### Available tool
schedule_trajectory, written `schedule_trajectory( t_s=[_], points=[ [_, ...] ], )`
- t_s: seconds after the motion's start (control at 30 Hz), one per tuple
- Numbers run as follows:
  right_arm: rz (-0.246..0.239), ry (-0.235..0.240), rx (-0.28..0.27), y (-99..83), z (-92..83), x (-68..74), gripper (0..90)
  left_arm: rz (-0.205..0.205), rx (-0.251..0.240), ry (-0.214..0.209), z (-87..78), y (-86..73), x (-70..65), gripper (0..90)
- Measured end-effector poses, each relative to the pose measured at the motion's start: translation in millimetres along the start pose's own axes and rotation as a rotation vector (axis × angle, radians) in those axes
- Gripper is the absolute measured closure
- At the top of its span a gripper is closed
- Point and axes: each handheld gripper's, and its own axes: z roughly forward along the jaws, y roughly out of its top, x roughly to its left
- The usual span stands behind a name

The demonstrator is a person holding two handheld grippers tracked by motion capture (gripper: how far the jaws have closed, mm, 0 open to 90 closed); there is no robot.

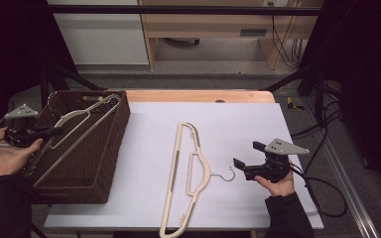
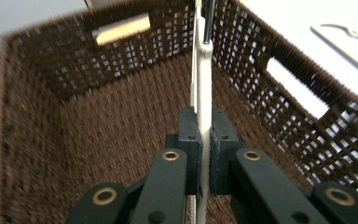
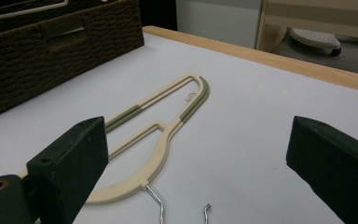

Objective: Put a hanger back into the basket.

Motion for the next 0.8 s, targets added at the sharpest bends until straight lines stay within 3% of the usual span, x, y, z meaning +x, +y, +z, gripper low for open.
schedule_trajectory(
  t_s=[0.2, 0.3, 0.47, 0.53, 0.57, 0.67, 0.7, 0.73, 0.77, 0.8],
  points=[
    [0.006, -0.002, 0.008, -0.7, 1.1, 0.6, 5.9, -0.048, 0.028, -0.001, 11.2, -8.8, 3.7, 85.0],
    [0.002, 0.001, 0.011, -1.3, 2.5, 1.0, 5.9, -0.064, 0.066, 0.02, 21.5, -14.9, 3.0, 84.3],
    [0.002, 0.003, 0.011, -1.0, 1.3, 0.5, 5.9, -0.089, 0.076, 0.036, 27.5, -21.2, 4.2, 83.5],
    [0.002, 0.003, 0.012, -1.0, 1.3, 0.5, 5.9, -0.099, 0.074, 0.064, 29.1, -24.0, 6.2, 82.5],
    [0.003, 0.002, 0.009, -1.0, 2.1, 0.9, 5.9, -0.133, 0.07, 0.078, 28.8, -25.6, 9.7, 81.6],
    [0.002, 0.0, 0.012, -1.3, 2.6, 1.1, 5.9, -0.143, 0.087, 0.115, 29.1, -25.9, 11.6, 79.7],
    [-0.001, 0.005, 0.013, -1.4, 2.6, 1.0, 5.9, -0.143, 0.127, 0.146, 28.8, -27.3, 15.1, 77.4],
    [-0.001, 0.005, 0.013, -1.4, 2.6, 1.0, 5.9, -0.143, 0.127, 0.146, 28.8, -27.3, 15.1, 75.0],
    [0.008, 0.005, 0.01, -1.3, 2.9, 1.5, 5.9, -0.186, 0.141, 0.169, 29.2, -30.4, 18.9, 73.4],
    [0.008, 0.005, 0.01, -1.3, 2.9, 1.5, 5.9, -0.186, 0.141, 0.169, 29.2, -30.4, 18.9, 72.6]
  ],
)
